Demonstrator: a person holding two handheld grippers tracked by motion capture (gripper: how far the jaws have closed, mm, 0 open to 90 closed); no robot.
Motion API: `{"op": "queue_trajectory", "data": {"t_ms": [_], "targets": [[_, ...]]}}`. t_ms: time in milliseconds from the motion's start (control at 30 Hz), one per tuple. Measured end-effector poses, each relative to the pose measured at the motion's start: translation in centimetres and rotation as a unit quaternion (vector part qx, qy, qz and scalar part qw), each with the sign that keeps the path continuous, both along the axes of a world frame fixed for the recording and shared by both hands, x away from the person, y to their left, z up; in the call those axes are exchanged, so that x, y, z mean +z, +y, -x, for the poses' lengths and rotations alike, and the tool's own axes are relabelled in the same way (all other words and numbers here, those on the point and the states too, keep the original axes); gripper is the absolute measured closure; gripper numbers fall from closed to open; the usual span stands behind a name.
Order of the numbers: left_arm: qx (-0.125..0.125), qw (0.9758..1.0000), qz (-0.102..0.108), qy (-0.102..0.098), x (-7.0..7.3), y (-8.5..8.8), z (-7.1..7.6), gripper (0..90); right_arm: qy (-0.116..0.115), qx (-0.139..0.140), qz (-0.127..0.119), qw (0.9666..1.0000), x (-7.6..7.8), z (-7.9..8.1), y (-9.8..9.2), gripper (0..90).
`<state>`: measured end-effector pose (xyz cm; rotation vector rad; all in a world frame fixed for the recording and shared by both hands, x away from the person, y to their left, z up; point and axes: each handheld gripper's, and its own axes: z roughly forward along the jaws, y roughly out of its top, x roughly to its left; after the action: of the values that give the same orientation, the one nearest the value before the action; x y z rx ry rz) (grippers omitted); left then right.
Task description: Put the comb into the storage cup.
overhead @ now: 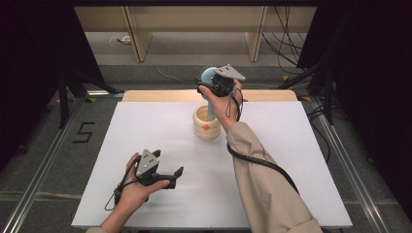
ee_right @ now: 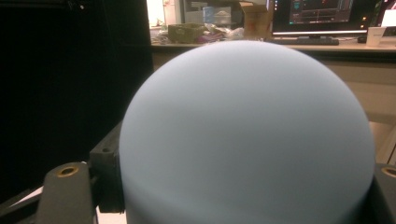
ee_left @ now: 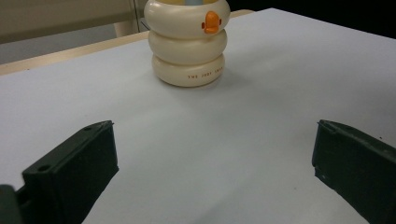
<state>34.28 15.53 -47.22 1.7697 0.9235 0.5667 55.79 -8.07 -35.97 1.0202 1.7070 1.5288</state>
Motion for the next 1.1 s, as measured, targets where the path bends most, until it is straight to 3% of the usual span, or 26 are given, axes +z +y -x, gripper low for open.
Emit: {"op": "queue_trajectory", "data": {"t_ms": [1100], "targets": [[-0.004,1.0,-0.001,0.003,-0.2,-0.1,0.0,0.0,0.006,-0.004,-0.006,1.0,-2.6,-0.1,0.5,24.4]]}}
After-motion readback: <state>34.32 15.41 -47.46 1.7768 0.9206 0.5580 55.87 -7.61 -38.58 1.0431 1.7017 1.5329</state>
